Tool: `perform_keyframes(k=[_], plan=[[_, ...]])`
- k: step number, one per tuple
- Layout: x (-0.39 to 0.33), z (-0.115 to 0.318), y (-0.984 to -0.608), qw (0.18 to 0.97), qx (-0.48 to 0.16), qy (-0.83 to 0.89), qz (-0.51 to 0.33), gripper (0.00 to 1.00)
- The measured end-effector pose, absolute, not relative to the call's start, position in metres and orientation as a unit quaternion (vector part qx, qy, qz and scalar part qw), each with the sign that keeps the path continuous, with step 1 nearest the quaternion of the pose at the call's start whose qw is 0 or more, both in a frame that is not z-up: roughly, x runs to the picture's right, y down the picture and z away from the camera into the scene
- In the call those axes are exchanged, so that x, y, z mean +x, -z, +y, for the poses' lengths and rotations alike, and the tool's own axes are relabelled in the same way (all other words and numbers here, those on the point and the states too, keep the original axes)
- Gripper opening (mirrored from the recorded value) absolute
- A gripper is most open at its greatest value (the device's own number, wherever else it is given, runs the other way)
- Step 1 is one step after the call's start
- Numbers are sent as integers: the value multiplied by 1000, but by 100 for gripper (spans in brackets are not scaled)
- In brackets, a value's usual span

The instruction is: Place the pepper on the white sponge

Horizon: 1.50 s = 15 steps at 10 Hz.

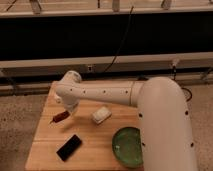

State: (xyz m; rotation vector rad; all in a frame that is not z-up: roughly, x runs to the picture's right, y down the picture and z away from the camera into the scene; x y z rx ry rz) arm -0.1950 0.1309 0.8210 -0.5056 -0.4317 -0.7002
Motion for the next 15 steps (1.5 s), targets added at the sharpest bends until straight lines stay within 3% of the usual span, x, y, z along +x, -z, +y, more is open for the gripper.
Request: perform_keyframes(k=[10,15], plan=[[-87,135,-844,909,-260,254,-204,1],[-68,132,-857,911,-268,238,-204,1]])
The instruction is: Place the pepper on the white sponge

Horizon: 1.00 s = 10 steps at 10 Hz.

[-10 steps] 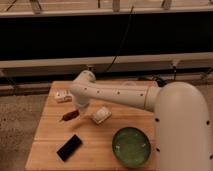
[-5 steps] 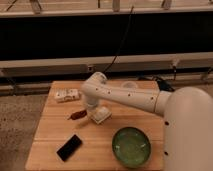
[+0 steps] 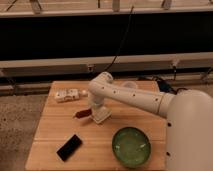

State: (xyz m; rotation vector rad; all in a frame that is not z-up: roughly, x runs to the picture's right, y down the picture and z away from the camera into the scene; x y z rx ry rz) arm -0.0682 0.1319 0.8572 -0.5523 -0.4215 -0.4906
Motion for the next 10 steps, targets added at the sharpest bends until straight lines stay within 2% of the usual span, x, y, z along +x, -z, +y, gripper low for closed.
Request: perform_keyframes(k=[10], plan=[[-34,132,-868,916,-277,206,-206,1]])
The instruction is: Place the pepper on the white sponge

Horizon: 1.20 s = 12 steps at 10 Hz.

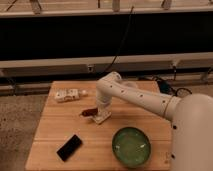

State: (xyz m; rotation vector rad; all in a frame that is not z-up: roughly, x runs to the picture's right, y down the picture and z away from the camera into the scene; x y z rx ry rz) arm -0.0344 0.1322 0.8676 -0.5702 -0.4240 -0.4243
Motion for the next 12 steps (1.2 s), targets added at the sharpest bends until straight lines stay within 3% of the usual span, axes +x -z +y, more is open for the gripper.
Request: perform_keyframes(k=[3,5,8,10,11,12], plan=[[-29,134,-869,916,-279,200,-206,1],[-27,135,-870,916,-280,198,-206,12],[-23,135,-872,916,-281,196,-207,14],[-21,136,-872,916,-283,196,-207,27],[-20,136,-872,916,-283,196,-208,40],[-20,137,-872,915,-283,195,-209,48]])
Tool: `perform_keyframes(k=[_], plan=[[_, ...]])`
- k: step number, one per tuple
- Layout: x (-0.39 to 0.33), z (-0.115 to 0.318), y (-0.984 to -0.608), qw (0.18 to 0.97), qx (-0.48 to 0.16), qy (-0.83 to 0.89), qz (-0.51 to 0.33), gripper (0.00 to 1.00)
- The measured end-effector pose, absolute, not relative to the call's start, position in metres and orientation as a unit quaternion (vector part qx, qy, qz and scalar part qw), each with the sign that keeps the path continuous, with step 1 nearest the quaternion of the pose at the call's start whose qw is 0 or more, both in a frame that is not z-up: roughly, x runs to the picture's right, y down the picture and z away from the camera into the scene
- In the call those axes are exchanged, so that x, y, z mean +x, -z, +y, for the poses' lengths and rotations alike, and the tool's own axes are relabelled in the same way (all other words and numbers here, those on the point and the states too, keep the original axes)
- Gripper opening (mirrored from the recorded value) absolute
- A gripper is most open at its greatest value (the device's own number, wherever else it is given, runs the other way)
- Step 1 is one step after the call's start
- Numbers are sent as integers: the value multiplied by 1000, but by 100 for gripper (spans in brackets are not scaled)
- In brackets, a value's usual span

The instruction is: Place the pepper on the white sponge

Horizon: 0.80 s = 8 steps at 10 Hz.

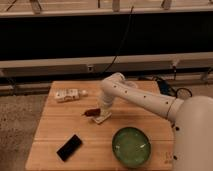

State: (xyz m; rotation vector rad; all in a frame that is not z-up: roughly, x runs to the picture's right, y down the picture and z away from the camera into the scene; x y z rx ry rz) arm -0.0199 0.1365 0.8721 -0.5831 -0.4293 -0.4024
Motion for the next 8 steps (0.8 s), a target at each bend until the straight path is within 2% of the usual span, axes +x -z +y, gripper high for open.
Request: perform_keyframes(k=[2,3,4,8], plan=[[-17,137,-872,915,-283,196,-209,70],[-17,137,-872,915,-283,196,-210,77],[-16,137,-872,914,-284,197,-211,80],[-11,135,-866,913,-285,200,-213,80]])
